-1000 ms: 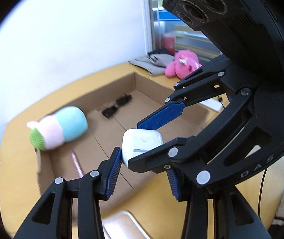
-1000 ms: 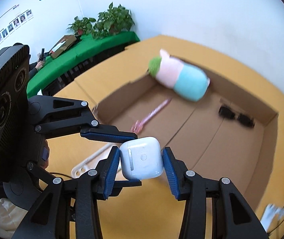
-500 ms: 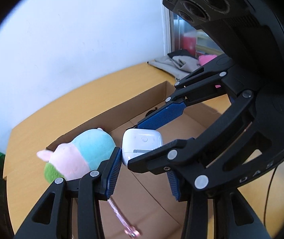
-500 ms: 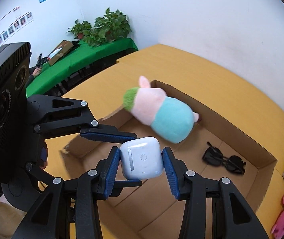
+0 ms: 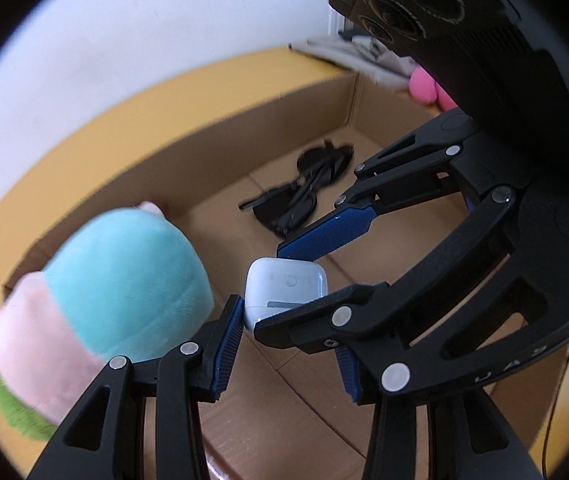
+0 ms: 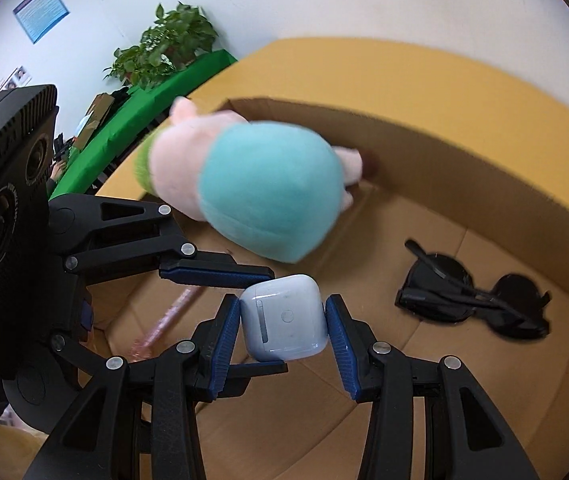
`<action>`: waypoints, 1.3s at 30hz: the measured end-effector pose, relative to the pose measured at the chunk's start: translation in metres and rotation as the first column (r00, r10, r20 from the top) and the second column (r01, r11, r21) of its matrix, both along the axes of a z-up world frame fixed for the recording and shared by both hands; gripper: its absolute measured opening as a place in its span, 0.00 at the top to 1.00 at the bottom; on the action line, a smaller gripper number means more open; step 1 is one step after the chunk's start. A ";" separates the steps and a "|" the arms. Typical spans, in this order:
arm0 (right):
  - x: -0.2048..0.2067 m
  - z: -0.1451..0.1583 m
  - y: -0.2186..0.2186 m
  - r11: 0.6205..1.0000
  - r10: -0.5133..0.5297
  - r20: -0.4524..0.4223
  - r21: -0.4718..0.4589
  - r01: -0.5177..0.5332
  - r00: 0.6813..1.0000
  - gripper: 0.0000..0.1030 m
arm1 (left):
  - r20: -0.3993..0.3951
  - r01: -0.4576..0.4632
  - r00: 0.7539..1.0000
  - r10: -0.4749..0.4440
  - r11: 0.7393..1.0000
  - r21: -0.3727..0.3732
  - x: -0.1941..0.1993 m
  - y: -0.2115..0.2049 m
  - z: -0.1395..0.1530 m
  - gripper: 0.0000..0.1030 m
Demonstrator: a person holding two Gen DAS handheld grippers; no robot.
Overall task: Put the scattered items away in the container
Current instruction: 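Lift and carry the earbud case with the left gripper into the box, then release the earbud case onto the box floor with the left gripper, then withdraw the left gripper and move it toward the white phone case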
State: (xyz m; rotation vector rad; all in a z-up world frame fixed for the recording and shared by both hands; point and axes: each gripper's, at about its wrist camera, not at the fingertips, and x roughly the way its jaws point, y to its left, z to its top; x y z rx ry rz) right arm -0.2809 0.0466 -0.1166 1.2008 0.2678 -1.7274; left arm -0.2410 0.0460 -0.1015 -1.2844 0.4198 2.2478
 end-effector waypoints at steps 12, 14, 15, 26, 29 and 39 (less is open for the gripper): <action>-0.010 -0.046 -0.005 0.999 -0.013 0.072 0.045 0.010 0.997 0.57 | 0.129 0.014 0.992 -0.011 1.000 -0.019 -0.011 0.007 -0.042 0.58; -0.011 -0.046 -0.004 0.999 -0.018 0.075 0.040 0.015 0.997 0.57 | 0.134 0.009 0.991 -0.007 1.000 -0.012 -0.011 0.007 -0.041 0.58; -0.011 -0.047 -0.003 0.999 -0.021 0.075 0.033 0.018 0.997 0.56 | 0.129 0.009 0.992 -0.007 1.000 -0.016 -0.009 0.008 -0.041 0.58; 0.010 -0.011 0.013 0.998 -0.060 -0.001 0.012 0.060 0.998 0.26 | 0.044 -0.041 0.998 0.040 0.999 0.024 0.039 0.002 0.000 0.55; 0.024 0.015 0.029 0.995 -0.099 -0.036 -0.032 0.097 0.994 0.19 | -0.021 -0.079 0.997 0.080 0.995 0.057 0.065 -0.009 0.028 0.50; 0.102 0.093 0.084 0.943 -0.302 -0.158 -0.193 0.271 0.940 0.00 | -0.239 -0.177 0.947 0.216 0.969 0.173 0.128 -0.046 0.104 0.22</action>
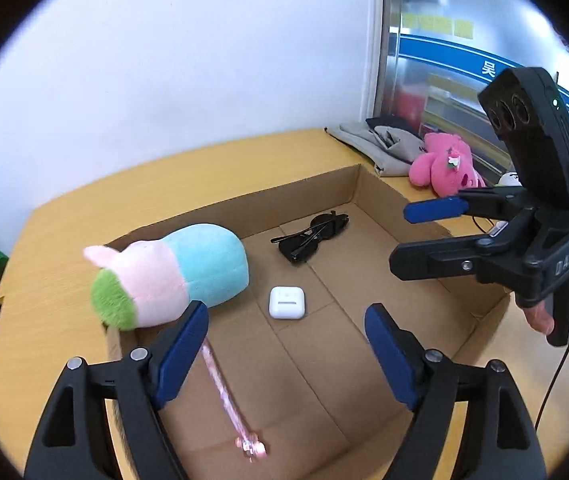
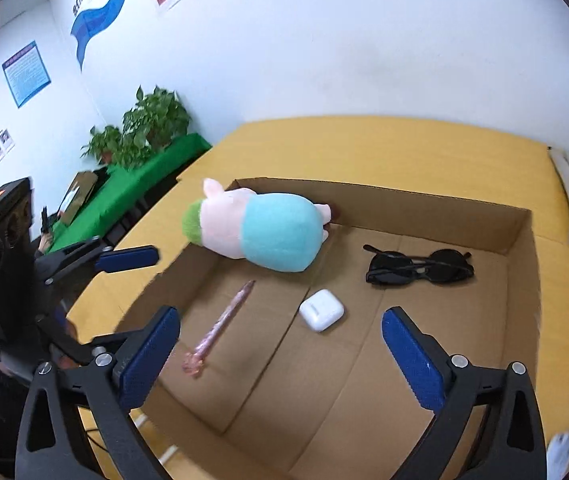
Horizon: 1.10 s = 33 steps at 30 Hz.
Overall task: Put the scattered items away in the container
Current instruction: 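Withdraw the left gripper and move it toward the white phone case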
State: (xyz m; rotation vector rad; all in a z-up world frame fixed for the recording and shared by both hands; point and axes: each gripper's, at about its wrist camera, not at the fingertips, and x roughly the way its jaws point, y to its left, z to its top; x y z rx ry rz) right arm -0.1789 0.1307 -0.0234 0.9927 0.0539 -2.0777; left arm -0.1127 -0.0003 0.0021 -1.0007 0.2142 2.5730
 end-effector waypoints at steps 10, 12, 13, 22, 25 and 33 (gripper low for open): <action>0.083 0.004 0.020 0.981 -0.156 -0.121 0.095 0.168 0.980 0.00 | -0.060 -0.029 0.998 0.031 0.999 0.033 0.073 -0.007 -0.002 0.22; 0.100 0.001 0.023 0.974 -0.182 -0.145 0.108 0.198 0.973 0.00 | -0.060 -0.024 0.998 0.027 0.999 0.046 0.089 -0.003 -0.006 0.22; 0.108 0.000 0.024 0.969 -0.200 -0.157 0.113 0.218 0.967 0.00 | -0.058 -0.023 0.998 0.026 0.999 0.049 0.096 0.000 -0.008 0.22; 0.147 0.005 0.037 0.934 -0.279 -0.242 0.156 0.321 0.929 0.00 | -0.015 -0.073 0.997 0.074 0.993 0.090 0.133 0.001 -0.028 0.22; 0.152 0.003 0.040 0.933 -0.280 -0.239 0.158 0.322 0.930 0.00 | 0.000 -0.107 0.994 0.107 0.990 0.092 0.137 -0.006 -0.035 0.22; 0.159 -0.006 0.037 0.941 -0.262 -0.212 0.160 0.298 0.942 0.00 | 0.044 -0.183 0.983 0.179 0.976 0.120 0.144 -0.029 -0.051 0.22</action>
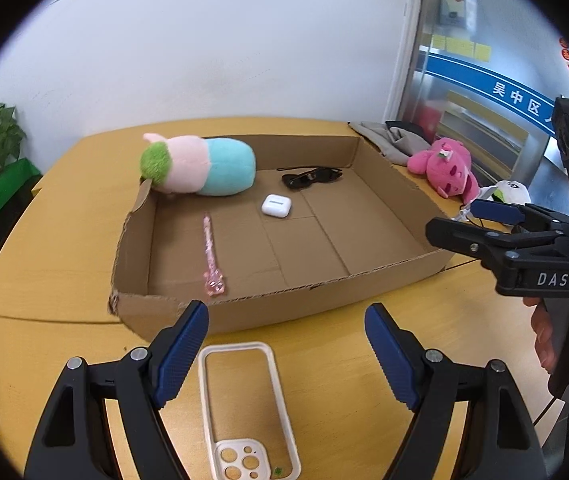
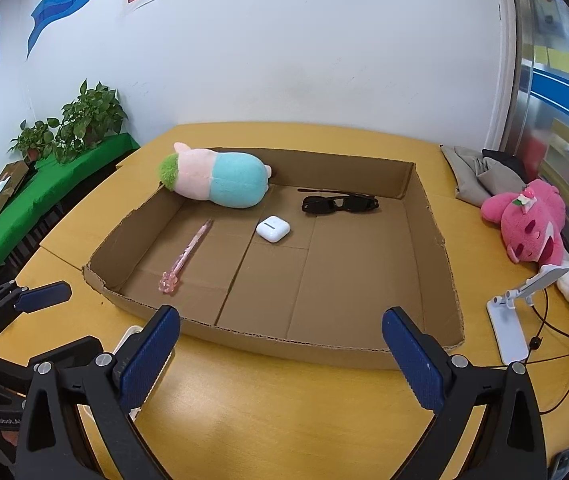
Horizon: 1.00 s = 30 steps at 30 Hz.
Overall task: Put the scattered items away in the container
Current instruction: 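Withdraw the left gripper and move it toward the white phone case, then grasp the white phone case by its rim with the left gripper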
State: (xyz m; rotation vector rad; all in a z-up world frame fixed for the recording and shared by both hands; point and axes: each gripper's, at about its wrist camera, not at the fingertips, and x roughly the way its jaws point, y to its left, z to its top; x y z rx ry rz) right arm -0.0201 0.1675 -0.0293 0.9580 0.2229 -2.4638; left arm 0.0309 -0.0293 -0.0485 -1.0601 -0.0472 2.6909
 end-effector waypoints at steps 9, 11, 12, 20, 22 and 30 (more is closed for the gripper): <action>0.005 -0.027 -0.016 0.997 0.077 0.106 -0.031 -0.074 0.991 0.00 | 0.104 -0.064 0.993 0.057 0.996 0.064 0.012 -0.037 -0.035 0.22; 0.009 -0.041 -0.026 0.994 0.104 0.152 -0.040 -0.099 0.983 0.00 | 0.132 -0.069 0.989 0.059 0.995 0.075 0.015 -0.044 -0.044 0.22; 0.010 -0.048 -0.033 0.992 0.121 0.178 -0.043 -0.115 0.977 0.00 | 0.147 -0.071 0.987 0.059 0.994 0.078 0.017 -0.047 -0.049 0.22; 0.021 -0.116 -0.083 0.985 0.172 0.336 -0.030 -0.172 0.926 0.01 | 0.285 -0.084 0.957 0.048 0.990 0.115 0.021 -0.063 -0.093 0.24; 0.022 -0.127 -0.092 0.986 0.165 0.350 -0.023 -0.167 0.922 0.04 | 0.311 -0.105 0.948 0.063 0.987 0.123 0.019 -0.067 -0.102 0.30; 0.031 -0.142 -0.118 0.977 0.160 0.277 0.093 -0.192 0.948 0.27 | 0.343 -0.163 0.932 0.116 0.980 0.113 0.009 -0.080 -0.109 0.71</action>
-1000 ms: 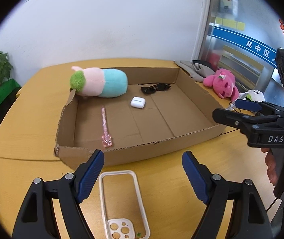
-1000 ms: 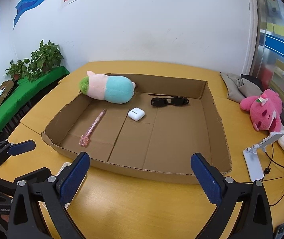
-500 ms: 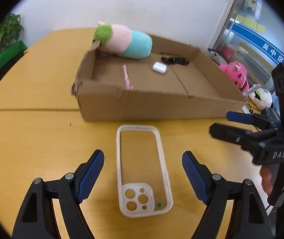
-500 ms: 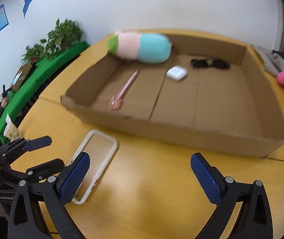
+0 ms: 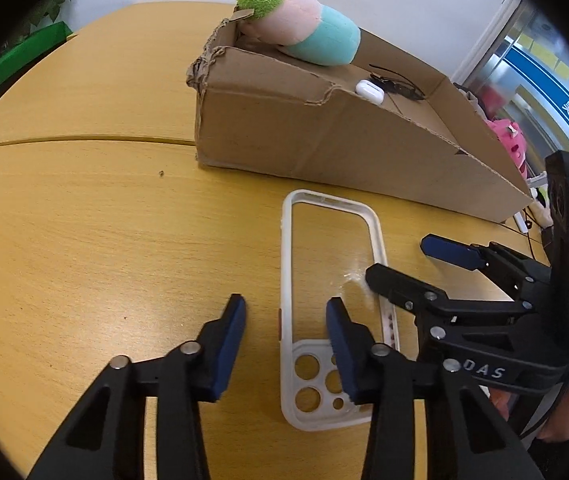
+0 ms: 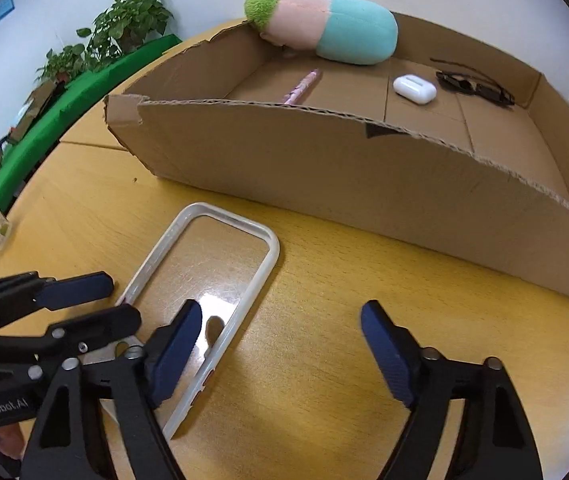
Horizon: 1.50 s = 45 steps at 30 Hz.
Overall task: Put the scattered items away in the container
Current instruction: 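Grasp the white phone case by its rim with the left gripper, then lift and carry the phone case with the left gripper over the box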
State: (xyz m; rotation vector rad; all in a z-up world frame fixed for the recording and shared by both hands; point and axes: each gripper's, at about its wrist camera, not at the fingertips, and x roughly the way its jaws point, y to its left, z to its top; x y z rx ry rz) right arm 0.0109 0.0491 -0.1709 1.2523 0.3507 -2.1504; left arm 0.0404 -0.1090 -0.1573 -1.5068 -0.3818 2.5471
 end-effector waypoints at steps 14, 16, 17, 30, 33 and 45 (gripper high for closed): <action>0.011 0.008 -0.002 0.997 0.076 -0.013 -0.023 -0.077 0.997 0.87 | -0.002 0.016 1.000 -0.016 0.999 0.028 0.010 0.011 0.009 0.94; 0.020 0.021 0.007 0.995 0.079 -0.056 -0.049 -0.082 0.995 0.87 | -0.038 0.032 0.999 -0.031 0.999 0.021 0.017 0.016 0.023 0.94; 0.023 0.027 0.011 0.995 0.076 -0.075 -0.060 -0.081 0.994 0.87 | -0.059 0.039 0.998 -0.038 0.999 0.016 0.021 0.019 0.031 0.94; -0.001 0.146 0.076 0.978 -0.067 -0.283 -0.210 0.006 0.957 0.88 | -0.315 0.165 0.932 -0.179 0.984 -0.071 -0.011 0.088 0.140 0.93; -0.008 0.171 0.089 0.976 -0.098 -0.321 -0.217 0.027 0.942 0.88 | -0.352 0.198 0.911 -0.215 0.976 -0.086 -0.025 0.105 0.161 0.93; -0.057 0.281 0.115 0.982 -0.123 -0.470 -0.187 0.037 0.874 0.88 | -0.484 0.233 0.831 -0.274 0.962 -0.143 -0.073 0.152 0.257 0.93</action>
